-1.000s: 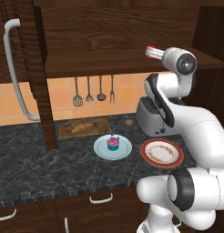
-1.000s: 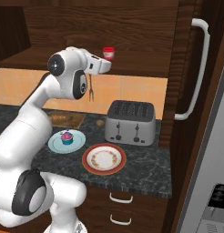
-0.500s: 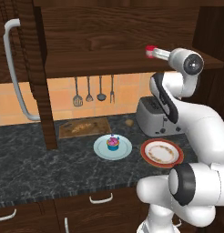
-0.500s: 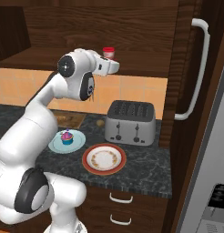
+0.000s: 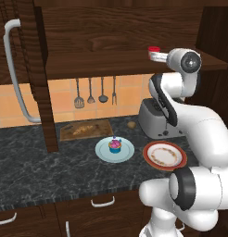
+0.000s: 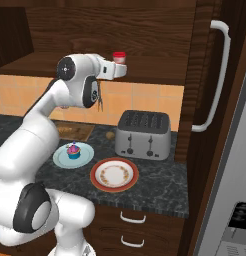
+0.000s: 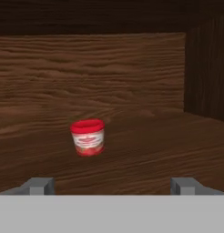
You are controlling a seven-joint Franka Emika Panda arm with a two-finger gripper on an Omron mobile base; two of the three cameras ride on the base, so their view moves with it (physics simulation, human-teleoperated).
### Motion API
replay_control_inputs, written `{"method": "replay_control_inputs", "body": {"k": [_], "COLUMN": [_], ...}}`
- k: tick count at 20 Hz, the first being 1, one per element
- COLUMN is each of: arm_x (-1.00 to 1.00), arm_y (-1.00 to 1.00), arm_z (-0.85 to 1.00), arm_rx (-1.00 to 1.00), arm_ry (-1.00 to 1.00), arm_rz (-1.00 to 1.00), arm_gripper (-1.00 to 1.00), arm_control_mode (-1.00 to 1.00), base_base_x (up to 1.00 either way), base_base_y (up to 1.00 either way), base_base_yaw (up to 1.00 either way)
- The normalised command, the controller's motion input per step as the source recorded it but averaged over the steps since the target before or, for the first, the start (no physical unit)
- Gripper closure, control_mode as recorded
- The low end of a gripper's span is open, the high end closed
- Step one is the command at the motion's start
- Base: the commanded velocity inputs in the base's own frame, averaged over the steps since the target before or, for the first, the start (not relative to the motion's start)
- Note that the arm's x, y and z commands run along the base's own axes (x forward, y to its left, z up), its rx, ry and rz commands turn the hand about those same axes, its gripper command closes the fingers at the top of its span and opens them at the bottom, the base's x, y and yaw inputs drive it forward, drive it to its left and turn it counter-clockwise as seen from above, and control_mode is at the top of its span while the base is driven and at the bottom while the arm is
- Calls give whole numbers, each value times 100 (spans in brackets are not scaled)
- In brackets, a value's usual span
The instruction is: From the different types of pastries on the counter, select a croissant and place it on the cutting board. Then retrieve a jar of jam from the cabinet and place it alongside the croissant on the cutting board.
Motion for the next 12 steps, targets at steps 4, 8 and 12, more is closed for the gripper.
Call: {"method": "replay_control_inputs", "body": {"k": [4,8,12], "arm_x": [5,26,45], "arm_y": [26,3,5], "arm_z": [38,-9,-4], "arm_rx": [-25,-1,0], "arm_ry": [26,3,1], "arm_rz": [0,0,1], "arm_gripper": [-100,-100,-100], "arm_control_mode": [-100,-100,-100], "base_base_x": [0,0,0], "base_base_y": [0,0,0], "base_base_yaw": [0,0,0]}}
